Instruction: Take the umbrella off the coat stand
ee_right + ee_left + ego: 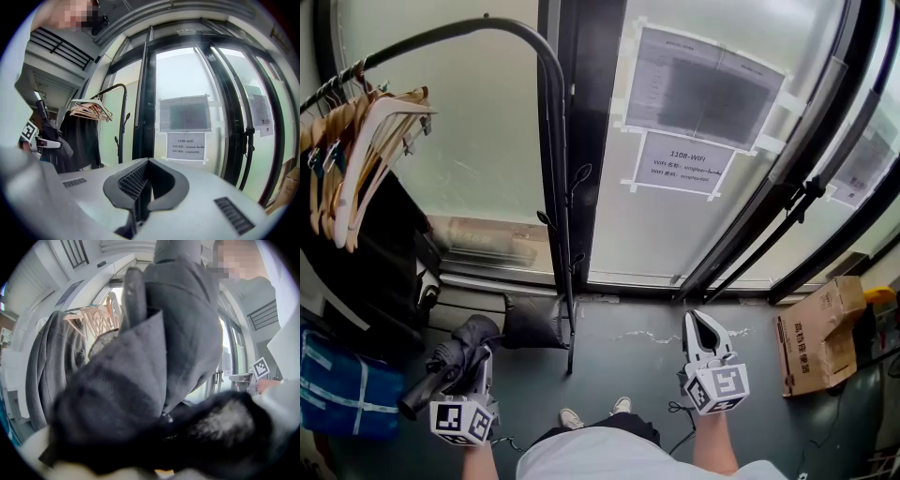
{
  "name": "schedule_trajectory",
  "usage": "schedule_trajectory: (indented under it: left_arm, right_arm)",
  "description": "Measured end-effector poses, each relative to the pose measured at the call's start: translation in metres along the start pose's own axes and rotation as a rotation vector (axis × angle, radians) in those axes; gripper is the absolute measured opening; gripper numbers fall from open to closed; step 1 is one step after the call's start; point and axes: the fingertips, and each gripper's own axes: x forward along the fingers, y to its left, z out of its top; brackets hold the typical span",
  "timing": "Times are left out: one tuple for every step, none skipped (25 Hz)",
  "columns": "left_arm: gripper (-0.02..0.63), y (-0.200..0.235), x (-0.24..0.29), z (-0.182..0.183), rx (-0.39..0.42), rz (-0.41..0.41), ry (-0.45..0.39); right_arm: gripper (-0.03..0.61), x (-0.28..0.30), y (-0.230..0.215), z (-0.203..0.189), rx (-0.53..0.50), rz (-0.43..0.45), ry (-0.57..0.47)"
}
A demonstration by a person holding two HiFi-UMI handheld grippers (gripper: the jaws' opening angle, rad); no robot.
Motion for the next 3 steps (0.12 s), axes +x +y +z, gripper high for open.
schedule_trajectory:
  left_arm:
    - [0.23, 0.0003, -0.0001, -0.0006, 0.001, 0.0, 0.0]
    - [0.23, 0.0008, -0.0002, -0.0013, 0.001, 0.0, -0.001]
    - [0.23, 0.0013, -0.0003, -0.0021, 0.001, 0.0, -0.001]
  right_arm:
    - [0.017, 0.0001, 0.0003, -0.0004, -0.001, 0.002, -0.001]
    - [0.017, 0.0004, 0.0007, -0.0007, -0.003, 0.004, -0.004]
    - [0.017, 0.0008, 0.0012, -0.0009, -0.004, 0.008, -0.007]
